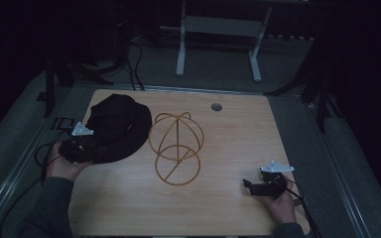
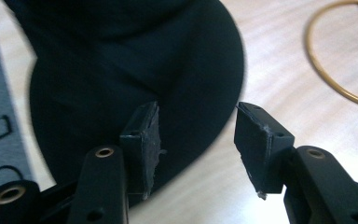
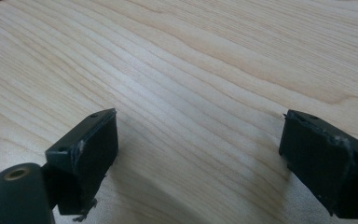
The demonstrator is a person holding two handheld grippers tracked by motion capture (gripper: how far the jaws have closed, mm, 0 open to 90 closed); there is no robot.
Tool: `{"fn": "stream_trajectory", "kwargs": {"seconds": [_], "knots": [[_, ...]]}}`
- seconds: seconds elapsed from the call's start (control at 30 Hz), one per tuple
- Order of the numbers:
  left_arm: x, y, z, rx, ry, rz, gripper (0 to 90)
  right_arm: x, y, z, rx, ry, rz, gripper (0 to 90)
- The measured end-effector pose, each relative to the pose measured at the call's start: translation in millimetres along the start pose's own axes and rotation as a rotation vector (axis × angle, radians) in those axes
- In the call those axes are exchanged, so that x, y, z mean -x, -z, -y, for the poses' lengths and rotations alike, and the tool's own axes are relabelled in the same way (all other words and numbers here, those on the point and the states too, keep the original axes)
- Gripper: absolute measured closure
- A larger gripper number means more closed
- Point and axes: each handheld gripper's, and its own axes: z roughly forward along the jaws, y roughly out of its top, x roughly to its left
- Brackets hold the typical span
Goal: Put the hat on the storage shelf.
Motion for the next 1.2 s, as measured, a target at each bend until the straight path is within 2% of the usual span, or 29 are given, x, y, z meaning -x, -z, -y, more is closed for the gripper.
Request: {"fn": "stream_trajectory", "kwargs": {"seconds": [0.13,0.27,0.4,0.5,0.6,0.7,0.77,0.87,0.9,1.03,1.1,1.2], "knots": [[-20.3,-2.1,-12.6,0.000,0.048,-0.033,50.2,0.0,0.0,0.0,0.000,0.000,0.000,11.4],[-35.3,-4.9,-23.7,-0.005,0.085,-0.069,46.0,0.0,0.0,0.0,0.000,0.000,0.000,11.4],[-44.8,-10.1,-34.0,-0.021,0.101,-0.087,42.1,0.0,0.0,0.0,0.000,0.000,0.000,11.4],[-50.2,-15.7,-38.7,-0.030,0.108,-0.085,39.5,0.0,0.0,0.0,0.000,0.000,0.000,11.4],[-54.3,-21.9,-43.6,-0.046,0.104,-0.079,38.9,0.0,0.0,0.0,0.000,0.000,0.001,11.4],[-57.2,-28.4,-46.5,-0.091,0.109,-0.082,46.2,0.0,0.0,0.0,0.000,0.000,0.000,11.4],[-58.9,-31.6,-47.1,-0.102,0.112,-0.086,48.8,0.0,0.0,0.0,0.000,0.000,0.001,11.4],[-62.2,-33.0,-48.6,-0.095,0.127,-0.109,48.4,0.0,0.0,0.0,0.000,0.000,0.001,11.4],[-62.7,-32.8,-49.2,-0.085,0.136,-0.128,46.6,0.0,0.0,0.0,0.000,0.000,0.001,11.4],[-63.4,-28.8,-48.9,-0.055,0.146,-0.153,41.7,-0.1,0.1,0.1,0.000,-0.002,0.001,11.5],[-62.6,-24.4,-47.3,-0.028,0.153,-0.188,36.4,0.0,0.1,0.1,0.000,-0.001,0.002,11.5],[-64.5,-22.2,-46.5,-0.036,0.152,-0.192,34.1,0.0,0.1,0.1,0.001,-0.001,0.001,11.5]]}}
